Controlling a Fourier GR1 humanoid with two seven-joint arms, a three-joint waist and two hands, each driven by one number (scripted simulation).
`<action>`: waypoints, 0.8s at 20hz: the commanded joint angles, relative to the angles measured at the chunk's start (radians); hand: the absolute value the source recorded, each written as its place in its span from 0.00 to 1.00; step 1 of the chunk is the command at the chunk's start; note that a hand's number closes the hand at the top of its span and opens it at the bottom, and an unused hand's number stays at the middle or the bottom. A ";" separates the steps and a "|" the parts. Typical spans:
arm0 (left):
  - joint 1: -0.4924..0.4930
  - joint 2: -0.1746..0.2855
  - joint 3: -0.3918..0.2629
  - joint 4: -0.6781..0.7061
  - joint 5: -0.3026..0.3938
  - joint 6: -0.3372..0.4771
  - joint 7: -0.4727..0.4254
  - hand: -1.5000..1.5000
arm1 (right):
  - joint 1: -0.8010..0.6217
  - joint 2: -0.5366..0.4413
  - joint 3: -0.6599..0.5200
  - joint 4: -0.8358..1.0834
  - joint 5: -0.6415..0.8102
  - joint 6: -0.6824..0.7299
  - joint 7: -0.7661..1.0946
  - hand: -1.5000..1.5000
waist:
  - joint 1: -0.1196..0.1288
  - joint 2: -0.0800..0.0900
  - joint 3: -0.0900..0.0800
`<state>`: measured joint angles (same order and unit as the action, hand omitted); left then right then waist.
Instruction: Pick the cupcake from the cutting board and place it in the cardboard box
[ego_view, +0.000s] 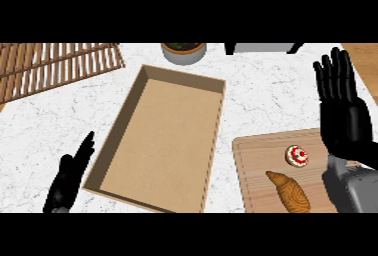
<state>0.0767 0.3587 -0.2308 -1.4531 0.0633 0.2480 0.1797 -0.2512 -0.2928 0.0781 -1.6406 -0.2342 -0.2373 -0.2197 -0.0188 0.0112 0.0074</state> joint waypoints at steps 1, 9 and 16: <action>-0.089 0.014 0.022 0.003 -0.021 -0.015 0.020 0.50 | 0.147 -0.037 -0.097 0.016 -0.054 0.099 -0.183 0.00 | 0.004 -0.011 -0.006; -0.085 0.079 0.037 -0.050 -0.061 -0.015 -0.115 0.50 | 0.383 -0.071 -0.441 0.256 -0.118 0.072 -0.514 0.00 | -0.083 0.004 0.010; -0.116 0.090 0.029 -0.011 -0.063 -0.064 -0.161 0.50 | 0.541 -0.140 -0.484 0.407 0.043 0.271 -1.089 0.00 | -0.029 -0.006 0.000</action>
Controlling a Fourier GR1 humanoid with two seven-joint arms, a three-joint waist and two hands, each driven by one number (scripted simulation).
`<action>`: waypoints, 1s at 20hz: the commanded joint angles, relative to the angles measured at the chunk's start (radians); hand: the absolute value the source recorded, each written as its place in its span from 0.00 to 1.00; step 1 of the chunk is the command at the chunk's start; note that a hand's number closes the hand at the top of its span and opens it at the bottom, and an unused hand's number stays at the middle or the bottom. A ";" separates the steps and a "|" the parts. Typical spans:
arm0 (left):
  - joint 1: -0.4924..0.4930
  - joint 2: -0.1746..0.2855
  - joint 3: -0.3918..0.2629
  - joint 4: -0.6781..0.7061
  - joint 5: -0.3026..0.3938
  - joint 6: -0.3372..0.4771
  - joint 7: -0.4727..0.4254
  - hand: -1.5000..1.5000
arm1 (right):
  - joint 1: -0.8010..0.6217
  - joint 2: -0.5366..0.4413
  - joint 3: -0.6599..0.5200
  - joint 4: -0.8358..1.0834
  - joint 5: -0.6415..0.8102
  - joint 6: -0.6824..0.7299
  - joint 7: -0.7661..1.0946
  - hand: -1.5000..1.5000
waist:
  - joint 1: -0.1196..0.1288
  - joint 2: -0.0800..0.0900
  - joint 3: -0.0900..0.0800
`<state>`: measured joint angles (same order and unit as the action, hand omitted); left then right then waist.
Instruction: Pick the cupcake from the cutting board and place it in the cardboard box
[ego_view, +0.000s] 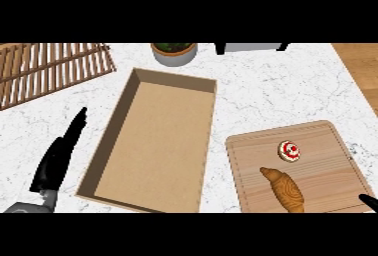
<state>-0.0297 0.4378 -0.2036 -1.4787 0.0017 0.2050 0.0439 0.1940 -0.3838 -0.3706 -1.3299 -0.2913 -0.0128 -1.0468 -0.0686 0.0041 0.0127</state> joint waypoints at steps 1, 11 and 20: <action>-0.021 0.000 0.000 0.053 -0.019 -0.008 -0.056 0.50 | 0.136 -0.032 -0.004 0.084 0.177 -0.006 -0.293 0.00 | 0.017 0.004 -0.009; -0.083 -0.038 0.004 0.115 -0.040 -0.040 -0.069 0.50 | 0.401 -0.009 -0.008 -0.135 0.386 -0.111 -0.167 0.00 | 0.048 -0.005 -0.014; -0.160 -0.065 0.032 0.199 -0.072 -0.079 -0.074 0.50 | 0.436 0.049 0.066 -0.459 0.629 -0.195 0.302 0.00 | 0.063 -0.002 -0.014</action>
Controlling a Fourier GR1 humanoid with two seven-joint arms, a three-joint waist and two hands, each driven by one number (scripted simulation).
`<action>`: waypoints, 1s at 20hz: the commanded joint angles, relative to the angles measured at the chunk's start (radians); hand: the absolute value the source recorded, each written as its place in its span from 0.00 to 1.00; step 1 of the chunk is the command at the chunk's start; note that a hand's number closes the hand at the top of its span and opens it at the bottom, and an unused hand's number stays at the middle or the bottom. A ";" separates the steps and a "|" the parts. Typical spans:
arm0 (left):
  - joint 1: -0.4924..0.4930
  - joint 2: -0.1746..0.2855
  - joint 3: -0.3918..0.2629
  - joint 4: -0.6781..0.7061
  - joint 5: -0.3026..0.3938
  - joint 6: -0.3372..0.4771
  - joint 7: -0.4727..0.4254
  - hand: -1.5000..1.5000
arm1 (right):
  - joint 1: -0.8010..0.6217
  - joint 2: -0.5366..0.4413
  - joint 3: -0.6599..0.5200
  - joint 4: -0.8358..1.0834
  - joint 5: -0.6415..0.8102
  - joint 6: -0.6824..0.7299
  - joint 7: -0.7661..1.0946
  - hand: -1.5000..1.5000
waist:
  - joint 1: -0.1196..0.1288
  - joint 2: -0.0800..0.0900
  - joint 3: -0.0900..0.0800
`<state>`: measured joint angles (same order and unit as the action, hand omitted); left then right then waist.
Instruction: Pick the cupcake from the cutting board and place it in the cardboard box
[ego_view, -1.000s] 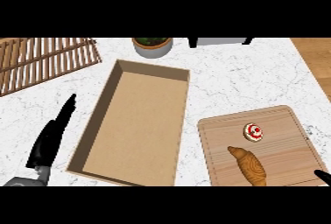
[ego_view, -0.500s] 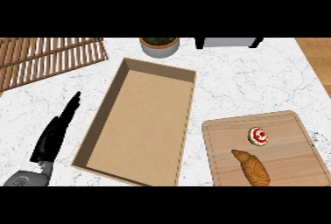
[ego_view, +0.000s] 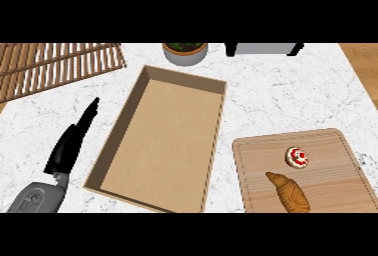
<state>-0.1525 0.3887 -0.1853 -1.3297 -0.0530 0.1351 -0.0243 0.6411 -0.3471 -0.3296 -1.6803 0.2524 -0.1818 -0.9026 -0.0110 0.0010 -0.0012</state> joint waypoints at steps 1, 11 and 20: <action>0.009 0.013 0.031 -0.026 0.021 -0.045 0.020 0.50 | 0.057 0.053 0.033 -0.146 0.118 -0.050 0.152 0.00 | 0.007 -0.001 0.000; 0.010 -0.002 0.075 -0.007 -0.028 -0.070 0.001 0.50 | -0.068 0.110 0.137 -0.154 0.358 0.006 0.420 0.00 | 0.010 -0.001 0.001; 0.019 -0.077 0.065 -0.040 -0.102 -0.061 0.038 0.50 | -0.231 0.175 0.178 -0.041 0.510 -0.047 0.466 0.00 | 0.011 -0.002 0.001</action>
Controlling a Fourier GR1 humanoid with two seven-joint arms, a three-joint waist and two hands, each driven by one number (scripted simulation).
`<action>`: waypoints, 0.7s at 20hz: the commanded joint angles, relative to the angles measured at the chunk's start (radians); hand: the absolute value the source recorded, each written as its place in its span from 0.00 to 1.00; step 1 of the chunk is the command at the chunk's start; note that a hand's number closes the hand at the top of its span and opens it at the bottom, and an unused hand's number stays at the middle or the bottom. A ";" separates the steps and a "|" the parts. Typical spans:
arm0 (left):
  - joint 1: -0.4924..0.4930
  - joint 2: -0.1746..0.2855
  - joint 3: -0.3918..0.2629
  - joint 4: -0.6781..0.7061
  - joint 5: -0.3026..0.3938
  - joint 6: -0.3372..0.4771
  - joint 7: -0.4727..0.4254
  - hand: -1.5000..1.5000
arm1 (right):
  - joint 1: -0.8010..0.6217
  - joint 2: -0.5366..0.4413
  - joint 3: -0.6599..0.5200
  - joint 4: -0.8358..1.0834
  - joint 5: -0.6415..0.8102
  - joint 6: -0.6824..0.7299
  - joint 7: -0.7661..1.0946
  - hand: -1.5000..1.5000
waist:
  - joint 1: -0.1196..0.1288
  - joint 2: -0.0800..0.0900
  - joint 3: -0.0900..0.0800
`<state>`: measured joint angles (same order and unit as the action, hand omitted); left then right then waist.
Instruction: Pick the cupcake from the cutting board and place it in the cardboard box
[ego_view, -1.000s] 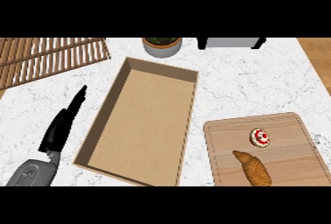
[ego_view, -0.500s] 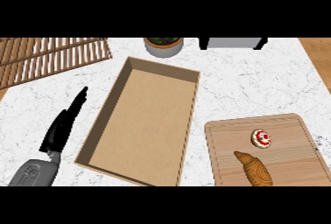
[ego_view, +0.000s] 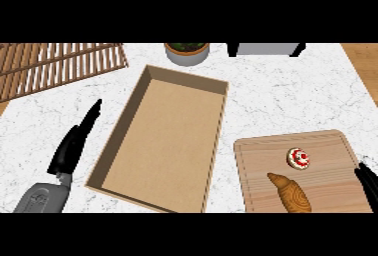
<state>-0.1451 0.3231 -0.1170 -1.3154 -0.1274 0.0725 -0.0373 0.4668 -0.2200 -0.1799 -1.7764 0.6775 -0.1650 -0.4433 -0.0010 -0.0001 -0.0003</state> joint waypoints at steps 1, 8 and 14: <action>-0.052 -0.013 0.036 0.027 -0.015 -0.032 0.023 0.50 | -0.054 -0.009 -0.042 0.006 0.016 0.015 0.020 0.00 | -0.003 0.000 0.000; -0.032 -0.036 0.053 0.063 -0.050 -0.052 -0.032 0.50 | -0.120 0.082 0.032 0.083 0.154 -0.101 0.011 0.00 | -0.003 0.000 0.000; -0.020 -0.067 0.076 -0.003 -0.065 -0.051 0.011 0.50 | -0.176 0.098 0.047 0.179 0.210 -0.095 0.040 0.00 | -0.001 0.000 0.000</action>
<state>-0.1475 0.2804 -0.0518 -1.3194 -0.1824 0.0250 -0.0395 0.3199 -0.1664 -0.1736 -1.6516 0.8169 -0.2220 -0.4247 -0.0018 -0.0003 -0.0002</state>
